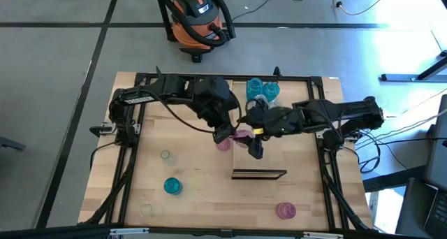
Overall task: Sort vases onto shelf
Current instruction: Put the pink vase on the shelf
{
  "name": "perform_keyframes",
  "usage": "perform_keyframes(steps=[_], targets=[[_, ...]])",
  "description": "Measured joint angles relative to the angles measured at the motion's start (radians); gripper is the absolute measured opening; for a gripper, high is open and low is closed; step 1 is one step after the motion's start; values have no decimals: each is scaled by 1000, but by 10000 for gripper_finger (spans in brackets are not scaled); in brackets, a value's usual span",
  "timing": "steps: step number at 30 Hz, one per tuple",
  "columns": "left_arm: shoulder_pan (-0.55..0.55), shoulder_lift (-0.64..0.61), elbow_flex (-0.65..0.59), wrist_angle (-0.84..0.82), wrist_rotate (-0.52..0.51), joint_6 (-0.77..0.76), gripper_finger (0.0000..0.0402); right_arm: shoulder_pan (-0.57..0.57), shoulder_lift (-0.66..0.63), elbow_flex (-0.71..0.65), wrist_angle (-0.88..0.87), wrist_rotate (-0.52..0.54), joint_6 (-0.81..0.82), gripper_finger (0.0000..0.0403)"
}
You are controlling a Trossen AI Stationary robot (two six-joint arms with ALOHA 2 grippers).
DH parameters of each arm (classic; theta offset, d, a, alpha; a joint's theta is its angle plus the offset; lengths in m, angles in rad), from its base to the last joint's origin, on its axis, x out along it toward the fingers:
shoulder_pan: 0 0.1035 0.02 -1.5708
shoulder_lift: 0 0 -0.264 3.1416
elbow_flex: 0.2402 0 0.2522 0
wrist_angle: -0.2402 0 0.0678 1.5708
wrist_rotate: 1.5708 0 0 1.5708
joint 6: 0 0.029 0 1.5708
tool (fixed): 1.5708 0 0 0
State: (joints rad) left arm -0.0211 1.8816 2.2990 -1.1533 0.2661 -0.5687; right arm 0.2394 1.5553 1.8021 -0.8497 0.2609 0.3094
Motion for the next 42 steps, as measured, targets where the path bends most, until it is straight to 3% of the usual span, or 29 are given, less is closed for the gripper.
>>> perform_keyframes(steps=[4, 7, 15, 18, 25, 35, 38, 42], targets=[[-10, 0, 0, 21, -6, -6, 18, -13, 18, 4, -1, -95, 4, 303], [-12, 0, 0, 34, -22, -17, 18, -13, 49, 0, -30, -91, 1, 292], [-19, 3, -2, 39, -32, -36, 19, -11, 60, 3, -16, -122, -15, 163], [-18, 3, -2, 41, -43, -50, 41, -11, 56, 5, -6, -119, -8, 133], [-16, 3, -2, 43, -46, -24, 95, -11, 55, 2, -39, -110, 0, 129], [24, -66, 1, -46, -28, 84, 103, -11, 58, -1, -160, 11, 131, 104], [46, -128, 0, -111, -97, 133, 103, 7, 53, -1, -173, 66, 217, 104], [65, -217, 0, -197, -246, 211, 103, 75, 40, -1, -177, 216, 329, 104]])
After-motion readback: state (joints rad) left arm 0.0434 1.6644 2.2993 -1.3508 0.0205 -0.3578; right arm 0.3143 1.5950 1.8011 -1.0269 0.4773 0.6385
